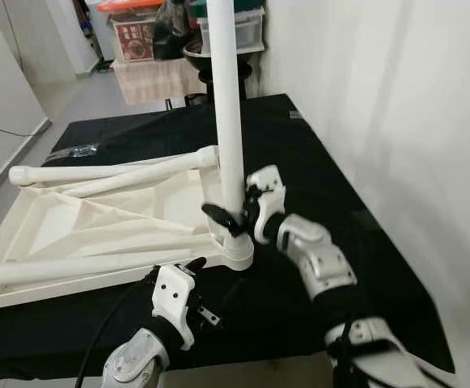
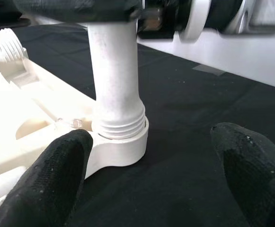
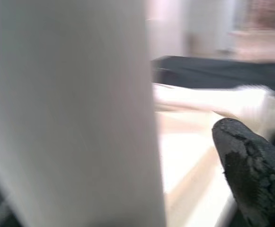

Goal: Building children table

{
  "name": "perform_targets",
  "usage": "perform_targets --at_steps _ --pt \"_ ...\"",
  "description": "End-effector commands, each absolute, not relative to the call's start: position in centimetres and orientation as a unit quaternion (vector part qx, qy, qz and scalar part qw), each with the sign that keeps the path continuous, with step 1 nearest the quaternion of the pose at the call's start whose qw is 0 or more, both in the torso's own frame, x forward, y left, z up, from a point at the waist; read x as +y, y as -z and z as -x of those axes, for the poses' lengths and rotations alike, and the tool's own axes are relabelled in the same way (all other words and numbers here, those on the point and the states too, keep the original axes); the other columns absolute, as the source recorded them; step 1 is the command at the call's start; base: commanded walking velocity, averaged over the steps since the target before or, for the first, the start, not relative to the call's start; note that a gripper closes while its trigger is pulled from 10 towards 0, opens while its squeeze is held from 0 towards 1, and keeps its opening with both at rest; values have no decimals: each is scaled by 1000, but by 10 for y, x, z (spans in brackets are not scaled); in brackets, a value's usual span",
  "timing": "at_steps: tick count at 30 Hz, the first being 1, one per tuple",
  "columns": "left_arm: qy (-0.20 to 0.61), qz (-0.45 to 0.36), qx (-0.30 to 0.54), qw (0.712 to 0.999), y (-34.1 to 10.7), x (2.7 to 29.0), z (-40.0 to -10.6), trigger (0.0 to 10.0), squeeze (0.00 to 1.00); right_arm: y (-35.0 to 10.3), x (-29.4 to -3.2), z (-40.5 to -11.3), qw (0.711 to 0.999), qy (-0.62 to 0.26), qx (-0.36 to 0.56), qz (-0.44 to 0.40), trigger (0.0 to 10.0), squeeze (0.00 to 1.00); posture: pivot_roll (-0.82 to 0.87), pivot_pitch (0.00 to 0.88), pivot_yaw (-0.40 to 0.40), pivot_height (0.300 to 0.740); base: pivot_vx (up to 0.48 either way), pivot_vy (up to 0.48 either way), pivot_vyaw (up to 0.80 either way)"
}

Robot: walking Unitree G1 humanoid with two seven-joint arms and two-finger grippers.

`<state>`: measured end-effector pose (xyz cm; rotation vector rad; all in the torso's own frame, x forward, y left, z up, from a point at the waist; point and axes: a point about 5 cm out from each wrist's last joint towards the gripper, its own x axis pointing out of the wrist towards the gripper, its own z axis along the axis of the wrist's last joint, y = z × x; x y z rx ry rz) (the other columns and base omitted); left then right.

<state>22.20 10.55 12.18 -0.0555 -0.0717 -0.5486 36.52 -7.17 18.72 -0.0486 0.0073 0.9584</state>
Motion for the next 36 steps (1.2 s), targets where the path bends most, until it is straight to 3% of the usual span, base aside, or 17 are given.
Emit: perform_targets --at_steps 1,3,4,10,11,12,23,24,26,27,28,29,30,31,33,36 --pt "269 27 -27 962 -119 108 -222 10000 0 -191 -65 -362 842 -539 -6 39 10000 518 -16 15 52 740 0 0 0" --pt "269 27 -27 962 -119 108 -222 10000 0 -191 -65 -362 842 -539 -6 39 10000 518 -16 15 52 740 0 0 0" --pt "269 26 -26 962 -118 108 -222 10000 0 -195 -69 -366 815 -577 2 49 10000 0 -12 7 53 740 0 0 0" --pt "269 26 -26 962 -118 108 -223 10000 0 -193 -72 -369 802 -595 21 53 10000 0 -10 7 53 740 0 0 0" --pt "270 26 -26 962 -117 108 -223 10000 0 -191 -73 -369 795 -604 28 49 8078 0 -8 4 53 740 0 0 0" --pt "270 26 -26 962 -117 108 -223 10000 0 -189 -73 -368 789 -612 35 40 0 0 -8 4 53 740 0 0 0" --pt "270 25 -26 962 -118 107 -222 10000 0 -185 -79 -371 785 -617 41 31 0 0 -7 5 52 740 0 0 0" --pt "270 26 -26 962 -118 107 -221 10000 0 -183 -85 -373 806 -590 35 37 0 0 -8 15 51 740 0 0 0" --pt "270 26 -26 962 -118 107 -221 10000 0 -183 -85 -373 806 -590 35 37 0 0 -8 15 51 740 0 0 0" --pt "270 26 -26 962 -118 107 -220 10000 0 -180 -92 -374 828 -559 35 39 0 0 -12 23 46 740 0 0 0" --pt "270 26 -26 962 -118 107 -220 10000 0 -180 -92 -374 828 -559 35 39 0 0 -12 23 46 740 0 0 0" --pt "270 26 -26 962 -119 108 -219 10000 0 -170 -96 -383 922 -386 18 35 0 0 -23 33 42 740 0 0 0" --pt "270 26 -26 962 -119 109 -219 10000 0 -164 -104 -385 969 -247 9 29 0 0 -23 33 42 740 0 0 0" --pt "270 26 -26 962 -119 109 -219 10000 0 -164 -104 -385 969 -247 9 29 0 0 -23 33 42 740 0 0 0" --pt "273 26 -23 961 -119 110 -219 10000 0 -136 -88 -356 976 -211 62 -3 0 0 -47 32 76 740 0 0 0" --pt "276 26 -21 961 -118 110 -219 10000 0 -133 -83 -351 972 -225 67 -8 0 0 -37 27 69 740 0 0 0"
